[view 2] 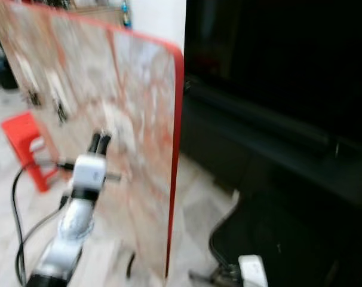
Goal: Hang keys on a hook
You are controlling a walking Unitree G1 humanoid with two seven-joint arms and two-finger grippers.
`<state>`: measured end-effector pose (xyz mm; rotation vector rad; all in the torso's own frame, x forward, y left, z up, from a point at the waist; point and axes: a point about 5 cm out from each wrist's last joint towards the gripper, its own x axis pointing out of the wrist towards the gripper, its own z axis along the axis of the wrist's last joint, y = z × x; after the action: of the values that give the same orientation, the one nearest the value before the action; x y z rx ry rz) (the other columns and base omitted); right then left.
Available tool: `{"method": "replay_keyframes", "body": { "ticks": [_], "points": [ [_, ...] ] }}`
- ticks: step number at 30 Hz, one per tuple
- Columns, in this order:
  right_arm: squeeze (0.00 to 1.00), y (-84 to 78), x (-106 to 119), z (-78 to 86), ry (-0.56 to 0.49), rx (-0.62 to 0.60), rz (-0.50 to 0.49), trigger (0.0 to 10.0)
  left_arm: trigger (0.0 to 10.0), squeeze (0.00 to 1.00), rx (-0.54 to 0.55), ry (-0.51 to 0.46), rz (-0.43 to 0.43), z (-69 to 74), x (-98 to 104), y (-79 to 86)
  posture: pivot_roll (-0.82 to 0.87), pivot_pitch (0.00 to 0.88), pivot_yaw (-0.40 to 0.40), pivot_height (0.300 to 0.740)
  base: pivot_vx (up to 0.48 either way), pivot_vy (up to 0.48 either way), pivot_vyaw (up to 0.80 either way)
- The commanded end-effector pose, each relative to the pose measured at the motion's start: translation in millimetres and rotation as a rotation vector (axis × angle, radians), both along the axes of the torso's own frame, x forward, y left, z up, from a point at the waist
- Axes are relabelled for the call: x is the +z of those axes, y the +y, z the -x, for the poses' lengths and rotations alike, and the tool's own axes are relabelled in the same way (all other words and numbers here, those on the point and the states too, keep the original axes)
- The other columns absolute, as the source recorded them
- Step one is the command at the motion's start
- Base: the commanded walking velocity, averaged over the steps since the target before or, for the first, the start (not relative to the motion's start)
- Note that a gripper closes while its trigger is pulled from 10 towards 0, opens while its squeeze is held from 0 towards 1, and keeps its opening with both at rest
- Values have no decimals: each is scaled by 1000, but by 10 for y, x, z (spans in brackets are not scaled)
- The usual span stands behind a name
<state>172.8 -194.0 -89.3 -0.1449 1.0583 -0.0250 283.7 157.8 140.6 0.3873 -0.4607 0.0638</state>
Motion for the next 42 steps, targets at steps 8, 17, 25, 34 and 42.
{"method": "replay_keyframes", "body": {
  "ticks": [8, 17, 25, 34, 42],
  "points": [
    [0, -108, -17, 79, 17, 2, 32, 10000, 10000, 0, -48, -18, 16, 156, 33, -47, -8, 0, -52, 740, 0, 0, 0],
    [0, -108, -15, 76, 13, 10, 34, 10000, 10000, 0, -31, -7, 15, 179, 32, 1, -5, 0, -52, 740, 0, 0, 0],
    [0, -110, -12, 71, 12, 14, 38, 10000, 10000, 0, -25, -4, 26, 85, 46, -14, -5, 0, -54, 740, 0, 0, 0],
    [0, -119, -11, 72, 13, 18, 42, 10000, 10000, 0, -23, 11, 64, -7, 42, -16, -10, 0, -58, 740, 0, 0, 0],
    [0, -123, -11, 73, 14, 19, 46, 10000, 10000, 0, -57, 6, 69, -26, 44, -60, -10, 0, -59, 740, 0, 0, 0]
  ]
}}
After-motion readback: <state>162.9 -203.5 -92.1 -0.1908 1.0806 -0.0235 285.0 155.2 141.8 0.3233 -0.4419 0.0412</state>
